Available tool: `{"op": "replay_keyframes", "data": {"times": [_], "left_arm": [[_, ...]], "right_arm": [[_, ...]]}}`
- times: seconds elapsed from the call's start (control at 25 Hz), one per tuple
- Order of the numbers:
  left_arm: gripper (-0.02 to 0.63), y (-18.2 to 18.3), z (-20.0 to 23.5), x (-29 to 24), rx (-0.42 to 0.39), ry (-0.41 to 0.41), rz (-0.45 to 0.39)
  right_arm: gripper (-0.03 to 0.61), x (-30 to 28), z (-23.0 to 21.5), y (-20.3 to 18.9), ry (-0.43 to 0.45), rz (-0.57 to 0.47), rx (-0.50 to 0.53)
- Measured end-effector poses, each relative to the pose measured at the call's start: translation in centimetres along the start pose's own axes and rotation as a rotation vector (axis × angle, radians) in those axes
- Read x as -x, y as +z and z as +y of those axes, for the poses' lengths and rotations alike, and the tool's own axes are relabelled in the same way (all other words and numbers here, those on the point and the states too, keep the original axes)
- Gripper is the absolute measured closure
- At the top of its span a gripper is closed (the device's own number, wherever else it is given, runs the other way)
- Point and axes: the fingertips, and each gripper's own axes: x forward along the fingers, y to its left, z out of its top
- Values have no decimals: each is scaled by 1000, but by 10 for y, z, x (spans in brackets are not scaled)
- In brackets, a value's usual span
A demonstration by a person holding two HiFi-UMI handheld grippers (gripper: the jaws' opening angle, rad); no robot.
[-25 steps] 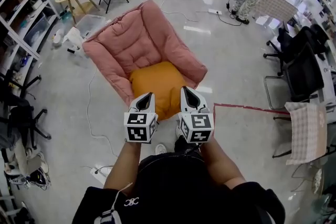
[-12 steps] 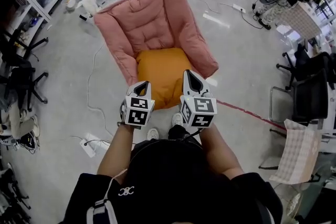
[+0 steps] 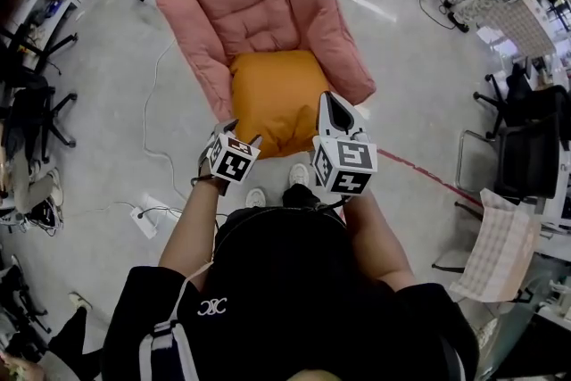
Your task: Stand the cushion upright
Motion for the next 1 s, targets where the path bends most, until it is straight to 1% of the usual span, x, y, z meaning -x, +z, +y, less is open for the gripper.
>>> {"op": "replay_keyframes", "data": {"times": [0.08,0.12,0.2,0.32,0.44,0.52,0.6,0.68,0.8,1.0], "left_arm": [[288,-11,-1,-10,-5,-12,22],[277,-16,-2,-15,3,-18,31],[267,-26,-5,-26,29,-37,54],[249,-49,-13,-45,46,-73,115],[248,-75,-17,-66,47,-80,172],[242,-94,-20,-79,52,-85,227],[244,-112,-20,-87,67,-79,293],[255,-127,-17,-95,107,-64,334],[283,-138,-16,-101,180,-68,349],[332,-133,-17,-104,188,-85,350]], "right_arm": [[586,2,-1,-5,-8,15,1],[586,3,-1,-8,-13,24,2],[586,7,-4,-16,-25,44,6],[586,13,-9,-29,-48,69,4],[586,18,-11,-37,-61,82,6],[586,20,-13,-40,-66,87,12],[586,21,-15,-42,-72,91,13],[586,23,-19,-41,-80,93,12],[586,25,-24,-41,-89,91,12],[586,23,-32,-43,-96,98,10]]}}
